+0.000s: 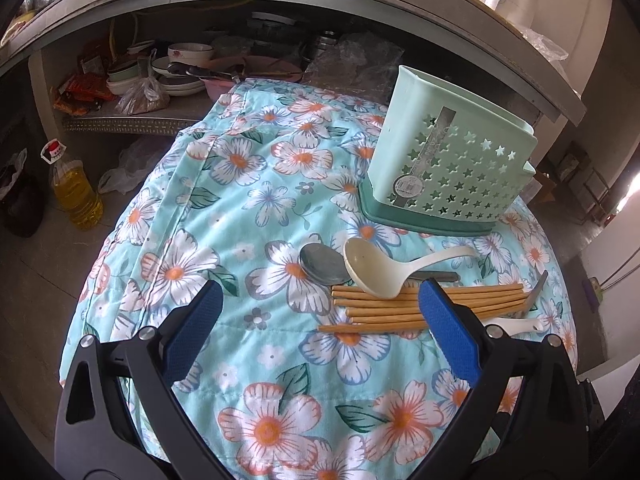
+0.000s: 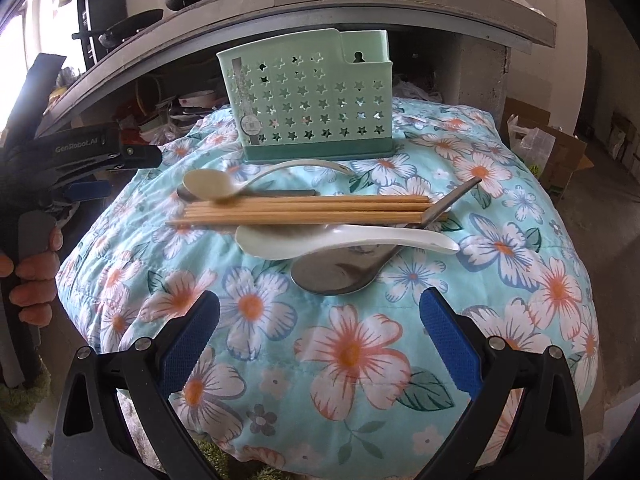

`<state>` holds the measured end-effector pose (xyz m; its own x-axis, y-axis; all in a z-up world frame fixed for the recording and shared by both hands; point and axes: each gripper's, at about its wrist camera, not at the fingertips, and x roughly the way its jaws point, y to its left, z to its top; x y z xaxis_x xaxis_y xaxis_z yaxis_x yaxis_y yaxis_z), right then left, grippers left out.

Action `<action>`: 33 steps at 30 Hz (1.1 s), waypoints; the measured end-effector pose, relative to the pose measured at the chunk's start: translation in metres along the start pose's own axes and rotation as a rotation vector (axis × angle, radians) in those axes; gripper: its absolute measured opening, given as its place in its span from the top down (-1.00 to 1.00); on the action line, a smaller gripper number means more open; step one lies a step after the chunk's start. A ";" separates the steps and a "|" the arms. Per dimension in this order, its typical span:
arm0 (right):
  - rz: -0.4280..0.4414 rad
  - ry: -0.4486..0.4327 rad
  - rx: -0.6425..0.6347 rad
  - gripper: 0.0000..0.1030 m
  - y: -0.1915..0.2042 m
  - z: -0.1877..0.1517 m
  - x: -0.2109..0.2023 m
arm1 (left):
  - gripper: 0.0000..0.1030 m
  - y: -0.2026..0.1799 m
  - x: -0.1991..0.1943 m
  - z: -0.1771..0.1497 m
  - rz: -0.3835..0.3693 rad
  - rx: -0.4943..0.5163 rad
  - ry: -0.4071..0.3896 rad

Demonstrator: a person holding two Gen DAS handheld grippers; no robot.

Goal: Organize utensils
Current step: 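Close the left gripper on the cream ladle's handle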

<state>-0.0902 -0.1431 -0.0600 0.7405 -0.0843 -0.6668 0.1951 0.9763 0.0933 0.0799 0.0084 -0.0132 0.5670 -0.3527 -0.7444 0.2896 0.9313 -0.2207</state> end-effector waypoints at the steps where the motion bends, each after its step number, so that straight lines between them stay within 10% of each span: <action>1: 0.016 -0.003 -0.007 -0.89 0.000 0.000 0.001 | -0.83 -0.001 0.003 0.002 -0.014 0.002 0.006; 21: 0.161 -0.022 -0.103 -0.87 0.017 0.004 0.010 | 0.67 -0.005 0.071 0.012 -0.144 -0.086 0.225; 33: 0.108 -0.014 -0.115 -0.53 0.017 0.004 0.008 | 0.97 0.007 0.055 0.017 -0.200 -0.183 0.137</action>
<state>-0.0781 -0.1284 -0.0611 0.7624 0.0201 -0.6468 0.0399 0.9962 0.0779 0.1268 -0.0061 -0.0449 0.3997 -0.5272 -0.7499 0.2342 0.8496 -0.4725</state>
